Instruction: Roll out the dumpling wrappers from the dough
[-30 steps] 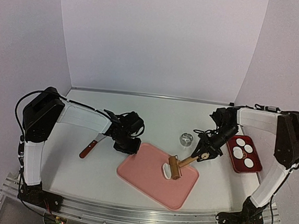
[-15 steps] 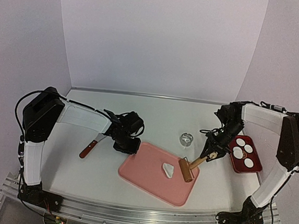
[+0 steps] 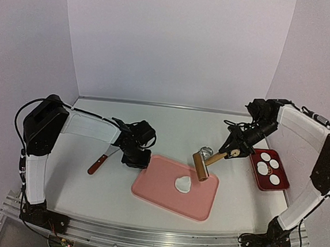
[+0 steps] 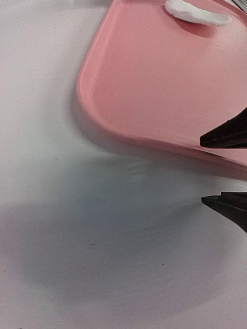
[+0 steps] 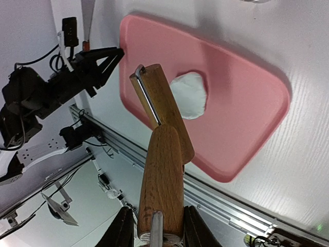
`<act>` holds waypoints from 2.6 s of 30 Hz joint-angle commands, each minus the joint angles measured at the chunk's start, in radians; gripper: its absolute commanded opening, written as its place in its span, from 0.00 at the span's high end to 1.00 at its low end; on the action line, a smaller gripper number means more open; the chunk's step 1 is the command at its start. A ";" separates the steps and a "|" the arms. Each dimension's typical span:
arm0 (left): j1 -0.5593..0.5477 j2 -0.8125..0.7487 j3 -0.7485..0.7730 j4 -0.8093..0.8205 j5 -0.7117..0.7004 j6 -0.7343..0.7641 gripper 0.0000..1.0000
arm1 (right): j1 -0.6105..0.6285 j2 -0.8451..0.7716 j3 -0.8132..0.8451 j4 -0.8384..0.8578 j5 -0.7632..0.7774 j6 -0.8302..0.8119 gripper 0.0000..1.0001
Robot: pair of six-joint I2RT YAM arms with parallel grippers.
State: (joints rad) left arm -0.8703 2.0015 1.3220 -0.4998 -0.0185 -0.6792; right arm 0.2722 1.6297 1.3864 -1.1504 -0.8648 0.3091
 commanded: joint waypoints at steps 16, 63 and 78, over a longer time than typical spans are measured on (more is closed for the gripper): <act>-0.031 -0.081 -0.020 -0.041 0.058 -0.113 0.59 | 0.071 0.081 -0.055 0.045 -0.095 0.008 1.00; -0.079 -0.034 -0.123 0.007 0.081 -0.127 1.00 | 0.134 0.373 -0.160 0.187 0.420 0.086 1.00; -0.084 -0.033 -0.125 0.007 0.080 -0.134 1.00 | 0.164 0.384 -0.158 0.192 0.493 0.118 1.00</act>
State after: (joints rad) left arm -0.9268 1.9347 1.2213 -0.5253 0.0221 -0.7851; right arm 0.4226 1.9263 1.2976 -0.9527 -0.9022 0.3293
